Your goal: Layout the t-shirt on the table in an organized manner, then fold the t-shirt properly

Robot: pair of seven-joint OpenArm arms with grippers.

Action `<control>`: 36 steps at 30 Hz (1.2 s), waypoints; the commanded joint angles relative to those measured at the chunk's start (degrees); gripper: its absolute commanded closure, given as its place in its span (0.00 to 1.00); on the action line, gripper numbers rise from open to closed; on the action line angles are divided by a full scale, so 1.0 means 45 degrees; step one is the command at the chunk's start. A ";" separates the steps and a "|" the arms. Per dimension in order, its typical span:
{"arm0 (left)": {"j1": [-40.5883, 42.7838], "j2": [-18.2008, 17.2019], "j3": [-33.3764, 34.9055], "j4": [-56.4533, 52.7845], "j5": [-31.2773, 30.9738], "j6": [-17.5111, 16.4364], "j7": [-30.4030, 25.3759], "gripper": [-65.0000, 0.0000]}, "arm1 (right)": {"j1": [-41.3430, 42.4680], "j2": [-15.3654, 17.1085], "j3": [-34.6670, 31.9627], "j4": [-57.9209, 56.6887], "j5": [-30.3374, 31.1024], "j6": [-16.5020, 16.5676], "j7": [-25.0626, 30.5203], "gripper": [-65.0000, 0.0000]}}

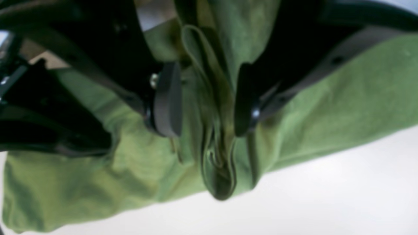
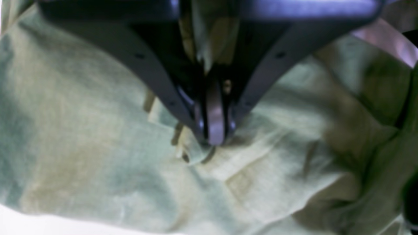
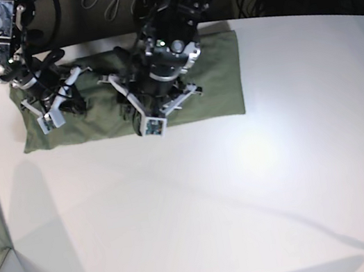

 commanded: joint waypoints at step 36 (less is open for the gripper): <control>0.0638 -0.2302 -0.6216 -0.1333 -0.2044 -0.1964 -0.0236 0.68 | 0.0106 0.0093 0.0109 0.1619 0.0037 -0.0007 -0.0039 0.34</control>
